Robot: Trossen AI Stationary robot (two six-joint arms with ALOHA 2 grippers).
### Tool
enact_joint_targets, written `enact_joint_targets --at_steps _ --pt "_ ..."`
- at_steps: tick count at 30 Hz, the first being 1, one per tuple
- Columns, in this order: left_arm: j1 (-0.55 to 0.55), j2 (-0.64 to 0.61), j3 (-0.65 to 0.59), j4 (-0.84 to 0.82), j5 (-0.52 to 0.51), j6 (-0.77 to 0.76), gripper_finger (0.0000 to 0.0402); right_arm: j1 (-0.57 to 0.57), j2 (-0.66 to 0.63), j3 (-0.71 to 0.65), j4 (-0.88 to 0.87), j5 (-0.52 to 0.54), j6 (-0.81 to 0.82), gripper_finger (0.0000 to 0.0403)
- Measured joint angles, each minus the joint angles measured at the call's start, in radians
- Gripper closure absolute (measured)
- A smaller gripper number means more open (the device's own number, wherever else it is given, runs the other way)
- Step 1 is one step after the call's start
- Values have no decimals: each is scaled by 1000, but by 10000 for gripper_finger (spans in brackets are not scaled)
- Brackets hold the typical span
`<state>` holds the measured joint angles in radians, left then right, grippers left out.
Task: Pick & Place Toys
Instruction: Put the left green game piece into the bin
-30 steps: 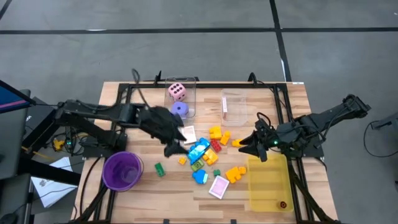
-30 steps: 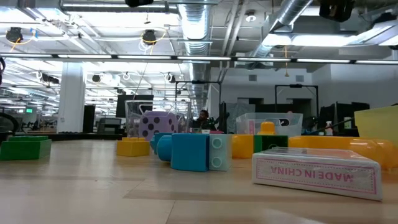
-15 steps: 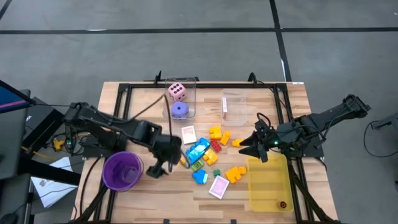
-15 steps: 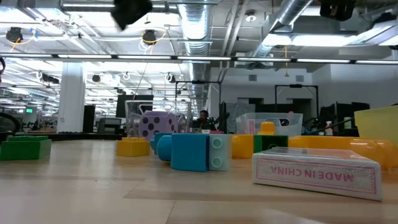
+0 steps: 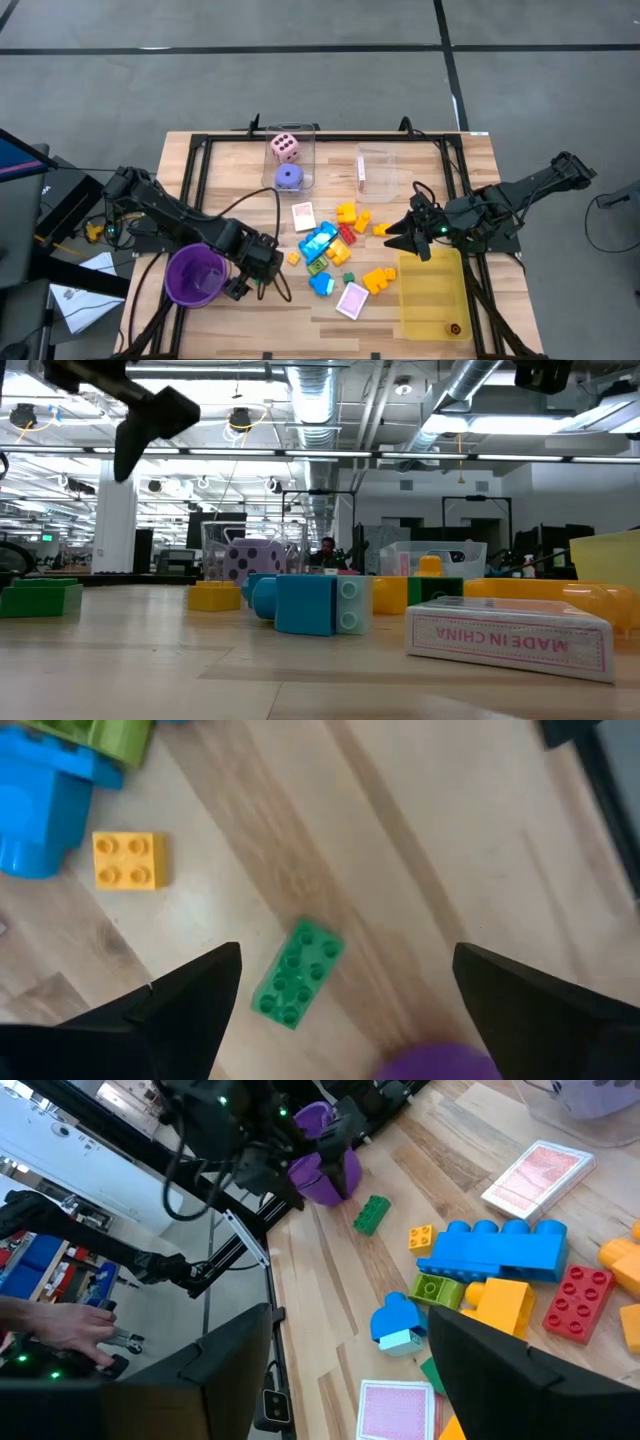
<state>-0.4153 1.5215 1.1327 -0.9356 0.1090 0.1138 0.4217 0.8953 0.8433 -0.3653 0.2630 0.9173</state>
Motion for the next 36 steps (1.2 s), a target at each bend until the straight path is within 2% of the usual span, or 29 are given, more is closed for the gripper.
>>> enact_joint_targets --at_steps 4,15,28,36 --pt "0 0 -53 52 -41 -51 56 0 0 0 0 0 7 143" --pt "-6 4 -149 180 -42 -69 60 0 0 0 -5 0 19 143" --pt "-35 194 -136 175 -40 -75 60 0 0 0 -34 0 37 143" --pt "-35 212 -136 163 -78 -96 60 0 0 0 -48 0 44 143"
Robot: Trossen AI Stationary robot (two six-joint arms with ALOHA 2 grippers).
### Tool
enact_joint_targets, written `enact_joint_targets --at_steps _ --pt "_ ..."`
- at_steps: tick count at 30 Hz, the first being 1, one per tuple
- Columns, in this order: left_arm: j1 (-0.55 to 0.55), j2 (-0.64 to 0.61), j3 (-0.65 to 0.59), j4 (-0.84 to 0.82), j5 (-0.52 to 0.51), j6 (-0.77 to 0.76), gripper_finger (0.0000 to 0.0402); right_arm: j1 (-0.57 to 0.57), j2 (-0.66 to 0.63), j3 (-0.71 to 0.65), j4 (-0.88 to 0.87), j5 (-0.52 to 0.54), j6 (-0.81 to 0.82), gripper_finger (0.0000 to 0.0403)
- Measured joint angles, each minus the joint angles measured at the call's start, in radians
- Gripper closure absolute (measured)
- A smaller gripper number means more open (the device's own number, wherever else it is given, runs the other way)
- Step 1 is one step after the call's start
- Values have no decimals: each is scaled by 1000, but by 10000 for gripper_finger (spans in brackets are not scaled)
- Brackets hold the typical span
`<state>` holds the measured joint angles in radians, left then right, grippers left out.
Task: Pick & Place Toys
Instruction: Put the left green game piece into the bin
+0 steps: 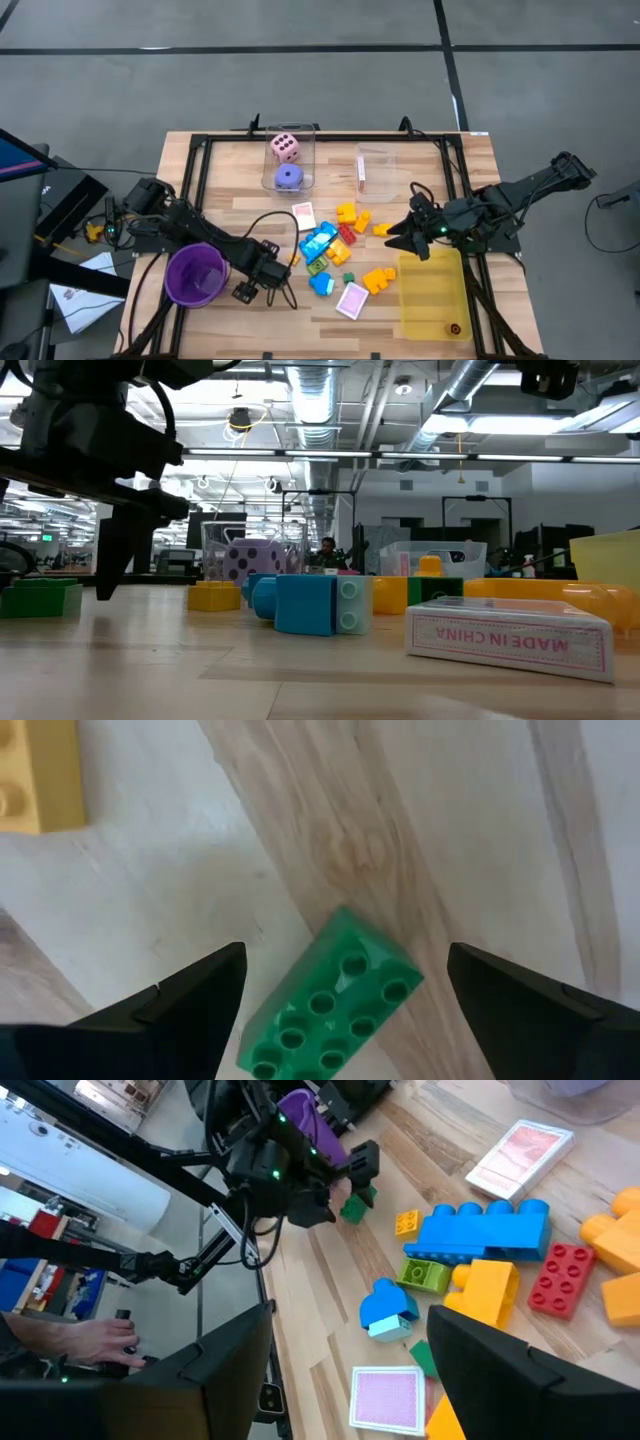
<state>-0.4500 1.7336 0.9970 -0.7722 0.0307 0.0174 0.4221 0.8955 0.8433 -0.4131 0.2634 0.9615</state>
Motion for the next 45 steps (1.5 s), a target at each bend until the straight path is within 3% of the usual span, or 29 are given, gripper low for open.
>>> enact_joint_targets --at_steps 6,24,45 --pt "0 0 0 -17 0 0 72 0 0 0 -7 0 0 143" --pt "4 0 0 -15 -50 0 165 0 0 0 -6 0 0 143" --pt "79 -1 0 33 -62 -108 231 0 0 0 -5 0 7 143"
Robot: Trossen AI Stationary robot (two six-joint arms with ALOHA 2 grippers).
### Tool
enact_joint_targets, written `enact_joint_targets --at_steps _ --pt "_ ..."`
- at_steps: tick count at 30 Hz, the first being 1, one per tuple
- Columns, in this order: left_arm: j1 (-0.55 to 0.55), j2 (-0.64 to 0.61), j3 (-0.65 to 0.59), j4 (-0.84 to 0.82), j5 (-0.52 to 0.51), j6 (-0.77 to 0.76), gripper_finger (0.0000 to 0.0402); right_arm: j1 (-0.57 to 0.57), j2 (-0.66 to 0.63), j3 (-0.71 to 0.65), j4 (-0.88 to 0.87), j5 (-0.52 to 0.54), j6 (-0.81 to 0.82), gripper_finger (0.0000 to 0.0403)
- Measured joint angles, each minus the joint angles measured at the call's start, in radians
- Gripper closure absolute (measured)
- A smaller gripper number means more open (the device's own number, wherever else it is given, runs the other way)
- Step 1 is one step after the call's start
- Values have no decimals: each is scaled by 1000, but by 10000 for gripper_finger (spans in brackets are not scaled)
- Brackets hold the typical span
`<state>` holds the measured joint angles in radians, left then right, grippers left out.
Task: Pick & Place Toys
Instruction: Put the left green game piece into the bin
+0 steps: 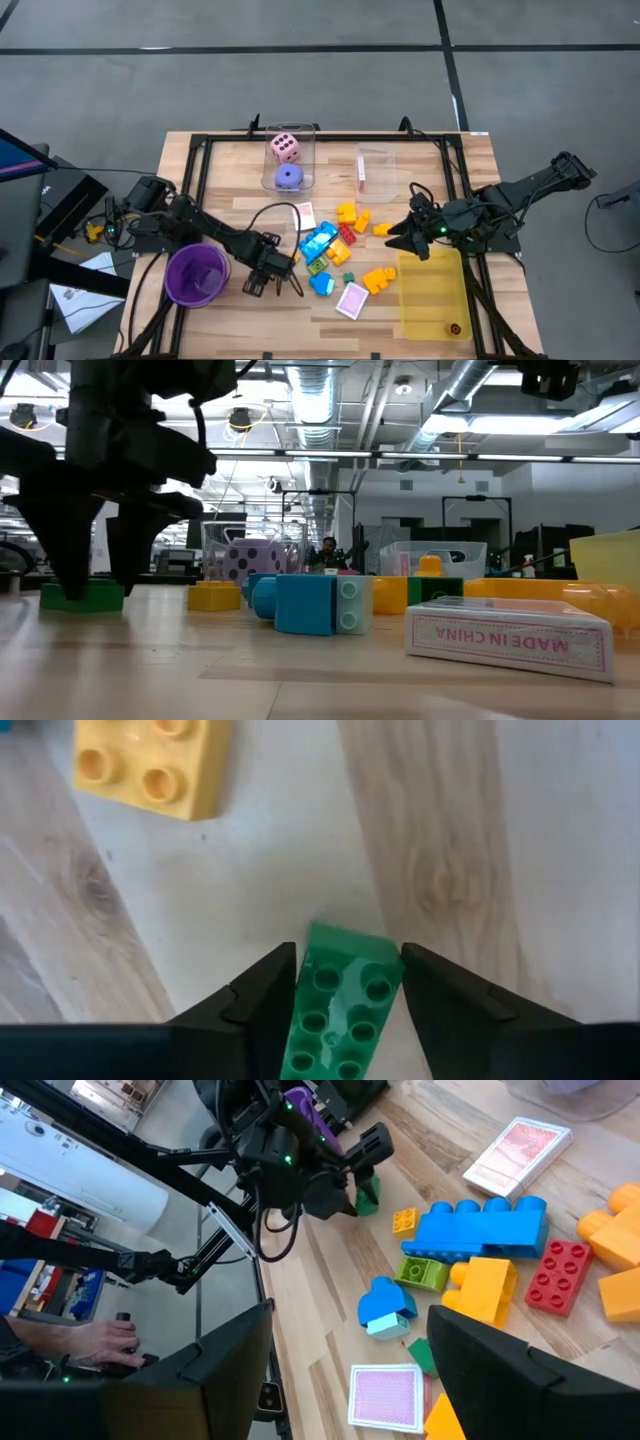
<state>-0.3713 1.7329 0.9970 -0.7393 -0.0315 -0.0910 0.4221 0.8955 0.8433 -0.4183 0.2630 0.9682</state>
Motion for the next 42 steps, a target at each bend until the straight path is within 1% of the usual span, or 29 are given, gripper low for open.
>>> enact_joint_targets --at_steps 4,7,15,25,30,36,39,42 --pt "18 0 0 1 -1 -6 250 0 0 0 0 0 1 143" --pt "32 0 1 1 -1 -40 257 0 0 0 0 0 1 143" --pt "45 0 1 2 -4 -60 258 0 0 0 0 0 1 143" --pt "54 -13 0 27 -2 -167 262 0 0 0 1 0 1 143" --pt "81 -78 0 105 -20 -237 263 0 0 0 2 0 -1 143" --pt "150 -205 0 226 -124 -411 263 -19 0 0 20 2 -13 143" --pt "191 -257 0 322 -179 -493 263 -29 0 0 45 3 -41 143" --pt "229 -284 1 436 -222 -576 263 -40 2 1 64 2 -59 143"
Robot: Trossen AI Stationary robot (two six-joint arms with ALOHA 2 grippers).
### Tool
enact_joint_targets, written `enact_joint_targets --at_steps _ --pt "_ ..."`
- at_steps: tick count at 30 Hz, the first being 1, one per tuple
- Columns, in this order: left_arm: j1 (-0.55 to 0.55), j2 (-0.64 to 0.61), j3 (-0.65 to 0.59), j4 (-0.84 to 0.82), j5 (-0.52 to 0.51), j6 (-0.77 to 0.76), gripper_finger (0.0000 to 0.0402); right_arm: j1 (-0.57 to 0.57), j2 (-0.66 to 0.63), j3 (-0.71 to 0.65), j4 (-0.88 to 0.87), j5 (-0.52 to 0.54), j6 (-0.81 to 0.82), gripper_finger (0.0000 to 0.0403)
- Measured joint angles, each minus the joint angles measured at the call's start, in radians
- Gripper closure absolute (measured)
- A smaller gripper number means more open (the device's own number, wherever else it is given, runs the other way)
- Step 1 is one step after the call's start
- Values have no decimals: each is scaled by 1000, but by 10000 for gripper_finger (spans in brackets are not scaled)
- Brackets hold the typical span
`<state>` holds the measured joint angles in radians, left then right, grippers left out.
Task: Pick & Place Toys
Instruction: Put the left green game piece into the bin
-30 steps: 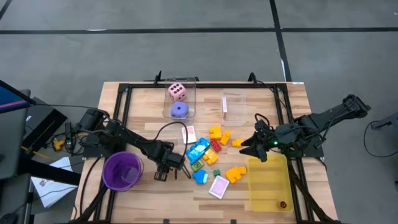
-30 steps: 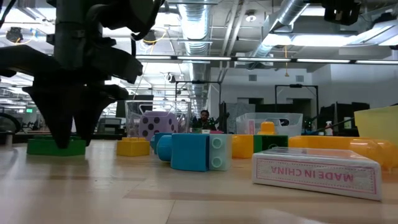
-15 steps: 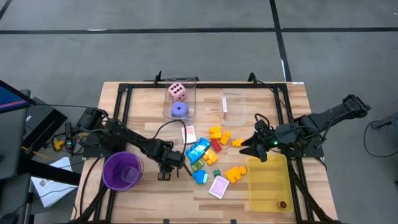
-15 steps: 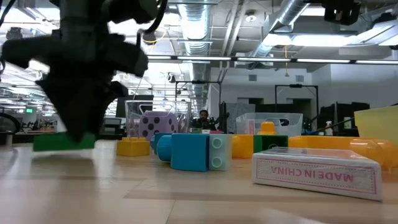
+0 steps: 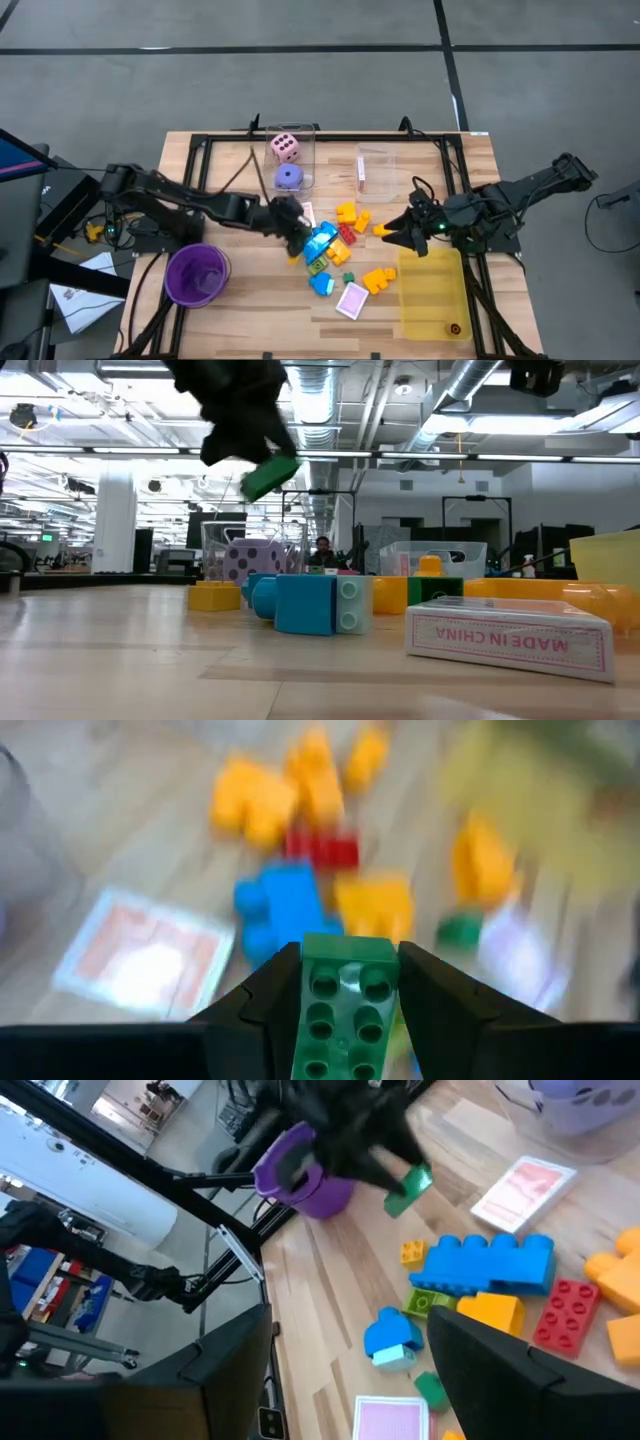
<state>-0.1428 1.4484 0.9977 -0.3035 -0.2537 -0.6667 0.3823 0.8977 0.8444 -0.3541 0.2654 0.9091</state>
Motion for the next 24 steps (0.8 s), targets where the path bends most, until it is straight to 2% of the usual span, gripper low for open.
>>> enact_joint_targets --at_steps 6,12,18,24 --pt "44 -2 0 228 -110 -256 264 -29 7 0 3 2 -9 143" --pt "51 5 0 410 -225 -468 264 -59 7 0 51 13 -108 143" --pt "51 6 -1 527 -310 -666 264 -96 7 0 57 143 -240 143" --pt "56 6 -1 750 -424 -691 264 -126 7 0 114 287 -491 143"
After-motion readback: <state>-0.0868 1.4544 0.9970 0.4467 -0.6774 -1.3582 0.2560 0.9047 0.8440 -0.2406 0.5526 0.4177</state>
